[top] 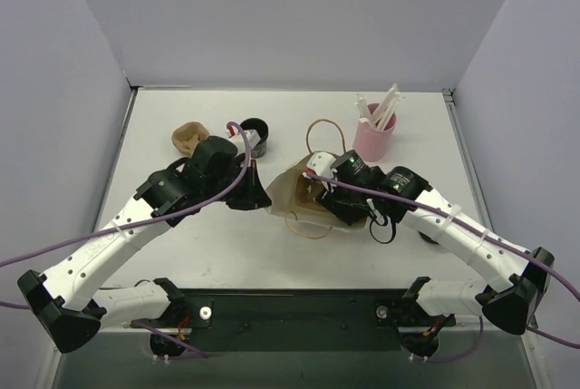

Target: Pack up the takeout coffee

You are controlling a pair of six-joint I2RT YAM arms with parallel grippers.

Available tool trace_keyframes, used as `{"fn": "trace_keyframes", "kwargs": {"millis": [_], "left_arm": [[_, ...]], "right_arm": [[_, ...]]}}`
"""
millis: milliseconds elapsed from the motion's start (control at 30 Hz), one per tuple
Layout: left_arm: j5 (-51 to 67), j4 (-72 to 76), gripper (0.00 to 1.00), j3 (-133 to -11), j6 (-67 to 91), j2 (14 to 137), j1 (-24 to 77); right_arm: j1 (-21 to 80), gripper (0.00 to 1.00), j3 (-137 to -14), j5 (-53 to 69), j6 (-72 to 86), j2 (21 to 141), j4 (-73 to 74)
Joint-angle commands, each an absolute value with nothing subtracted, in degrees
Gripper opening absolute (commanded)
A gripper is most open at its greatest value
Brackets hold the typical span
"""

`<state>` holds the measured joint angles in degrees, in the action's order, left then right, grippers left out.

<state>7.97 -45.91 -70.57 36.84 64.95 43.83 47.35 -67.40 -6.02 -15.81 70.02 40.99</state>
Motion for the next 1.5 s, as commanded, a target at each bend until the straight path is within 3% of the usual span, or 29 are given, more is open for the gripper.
{"fn": "trace_keyframes", "kwargs": {"millis": [0,367,833,1467], "left_arm": [[7.6,-49.5,0.0,-73.8,36.6,65.1,43.5],[9.3,-56.4,0.0,-83.0,40.4,68.2,43.4],[10.0,-56.2,0.0,-81.8,46.3,69.3,42.6],[9.2,-54.1,0.43,-85.8,45.1,71.5,36.6]], "right_arm": [[46.9,0.55,-70.3,-8.4,-13.0,68.2,42.9],[49.2,0.5,-70.3,-2.5,-11.1,69.3,43.3],[49.5,0.5,-70.4,-1.2,-9.6,69.6,41.0],[44.7,0.53,-82.1,-2.6,-10.1,72.3,40.9]]}}
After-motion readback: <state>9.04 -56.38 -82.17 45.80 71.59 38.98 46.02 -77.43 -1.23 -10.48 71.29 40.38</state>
